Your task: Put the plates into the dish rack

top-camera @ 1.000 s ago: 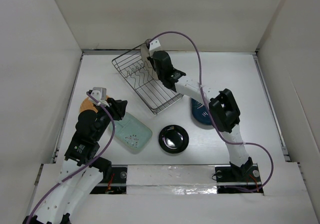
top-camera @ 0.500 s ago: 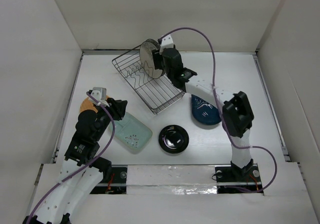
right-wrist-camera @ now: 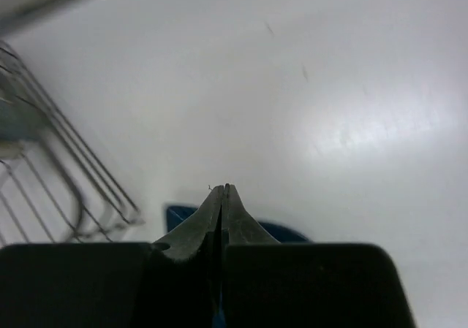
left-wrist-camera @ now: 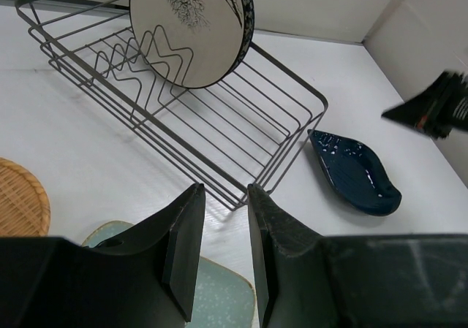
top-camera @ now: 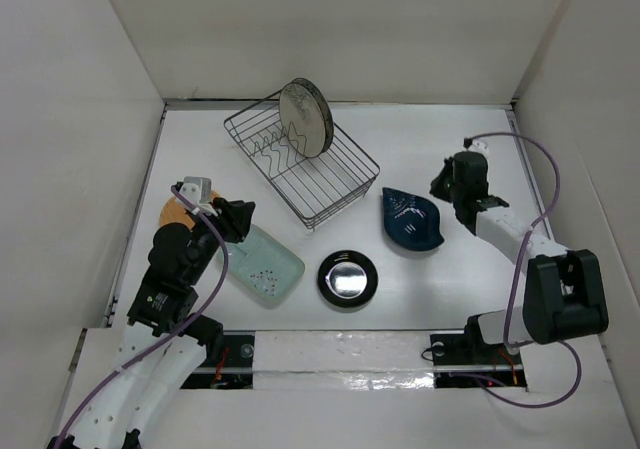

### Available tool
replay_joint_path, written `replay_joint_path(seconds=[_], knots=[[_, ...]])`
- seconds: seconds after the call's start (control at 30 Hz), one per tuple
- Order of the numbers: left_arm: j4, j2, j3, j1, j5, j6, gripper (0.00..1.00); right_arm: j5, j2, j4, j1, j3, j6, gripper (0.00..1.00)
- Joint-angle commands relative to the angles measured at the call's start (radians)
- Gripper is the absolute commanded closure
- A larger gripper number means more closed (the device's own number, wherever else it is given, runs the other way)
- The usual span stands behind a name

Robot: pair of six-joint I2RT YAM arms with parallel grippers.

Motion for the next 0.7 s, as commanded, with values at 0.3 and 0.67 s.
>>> replay_joint_path(seconds=[0.3,0.67], knots=[[0.051,-0.014,0.024,-0.006,0.025,0.007,0.74,-0.173,-0.054,-0.122,-0.157,-0.251,0.122,0.37],[0.049,-0.004,0.024,-0.006,0.008,0.005,0.73,-0.314,0.135,-0.012,-0.23,-0.199,0.103,0.63]])
